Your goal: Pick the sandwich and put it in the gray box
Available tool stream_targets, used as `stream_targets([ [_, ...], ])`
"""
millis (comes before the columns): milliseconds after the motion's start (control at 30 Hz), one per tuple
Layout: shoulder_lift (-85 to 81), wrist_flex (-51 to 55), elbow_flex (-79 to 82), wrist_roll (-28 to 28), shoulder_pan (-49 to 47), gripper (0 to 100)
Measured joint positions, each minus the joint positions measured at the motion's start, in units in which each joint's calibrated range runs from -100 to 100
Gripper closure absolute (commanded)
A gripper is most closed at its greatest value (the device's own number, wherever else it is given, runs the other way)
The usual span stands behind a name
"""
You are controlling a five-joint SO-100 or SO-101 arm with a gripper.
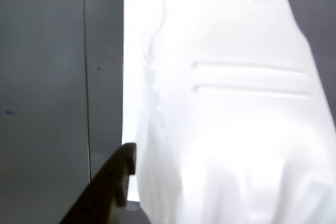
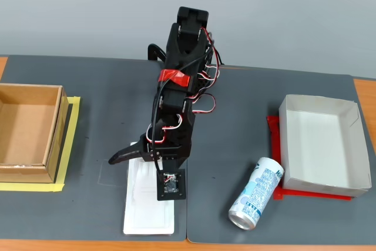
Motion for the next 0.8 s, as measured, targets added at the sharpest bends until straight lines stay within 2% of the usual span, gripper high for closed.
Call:
stream_targets([
  [433,6.54,0.0,0.0,0.0,-0.07,38],
  [633,6.63,0.0,0.0,0.59,-0.07,53],
  [800,6.54,0.0,-0.09,0.59,0.44,58],
])
